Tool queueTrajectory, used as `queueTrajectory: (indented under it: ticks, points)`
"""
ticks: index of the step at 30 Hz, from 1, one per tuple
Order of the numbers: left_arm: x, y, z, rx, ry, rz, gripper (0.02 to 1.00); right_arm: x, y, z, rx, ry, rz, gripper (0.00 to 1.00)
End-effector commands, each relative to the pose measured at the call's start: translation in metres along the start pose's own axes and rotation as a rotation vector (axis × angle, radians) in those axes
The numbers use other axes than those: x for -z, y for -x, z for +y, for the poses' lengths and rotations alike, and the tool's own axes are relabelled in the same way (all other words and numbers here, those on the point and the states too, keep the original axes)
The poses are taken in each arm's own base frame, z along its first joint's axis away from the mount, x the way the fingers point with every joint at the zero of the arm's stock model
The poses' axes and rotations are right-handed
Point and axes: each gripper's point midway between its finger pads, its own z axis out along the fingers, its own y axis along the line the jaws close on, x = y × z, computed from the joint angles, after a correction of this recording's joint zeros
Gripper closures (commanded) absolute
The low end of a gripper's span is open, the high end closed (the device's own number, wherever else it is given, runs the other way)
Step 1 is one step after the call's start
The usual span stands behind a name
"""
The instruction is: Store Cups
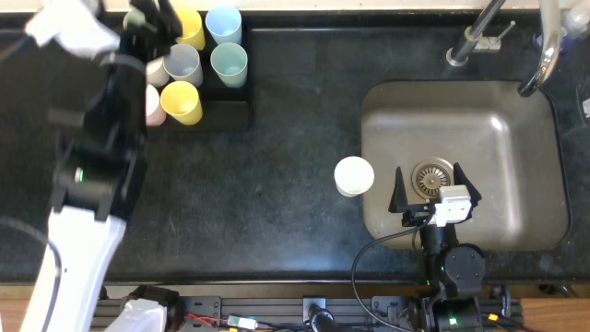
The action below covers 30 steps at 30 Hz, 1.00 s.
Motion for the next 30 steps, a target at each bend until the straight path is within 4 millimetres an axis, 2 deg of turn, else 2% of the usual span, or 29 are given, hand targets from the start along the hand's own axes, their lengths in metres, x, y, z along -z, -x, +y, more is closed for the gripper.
queueTrajectory:
  ticks: [1, 6, 10, 15, 19, 24, 27, 30]
  points:
    - [0.036, -0.030, 0.012, -0.290, -0.113, 0.018, 0.018, 0.000, -0.003, -0.002, 0.004, -0.009, -0.003, 0.003]
    - [0.084, -0.054, 0.031, -0.393, -0.157, -0.004, 0.018, 0.000, -0.002, -0.002, 0.003, -0.009, -0.003, 0.003]
    - [0.119, -0.073, 0.051, -0.395, -0.146, -0.040, 0.018, 0.000, -0.002, -0.002, 0.004, -0.009, -0.003, 0.003]
    - [0.151, -0.103, 0.068, -0.392, -0.161, -0.088, 0.018, 0.000, -0.002, -0.002, 0.003, -0.009, -0.003, 0.005]
    - [0.164, -0.133, 0.078, -0.389, -0.194, -0.100, 0.018, 0.000, -0.003, -0.002, 0.003, -0.009, -0.003, 0.003]
    - [0.167, -0.178, 0.084, -0.393, -0.258, -0.051, 0.018, 0.000, -0.002, -0.002, 0.004, -0.009, -0.003, 0.003]
    - [0.166, -0.208, 0.092, -0.396, -0.256, 0.064, 0.018, 0.000, -0.002, -0.002, 0.004, -0.009, -0.003, 0.003]
    - [0.167, -0.229, 0.106, -0.399, -0.214, 0.158, 0.018, 0.000, -0.002, -0.002, 0.003, -0.009, -0.003, 0.003]
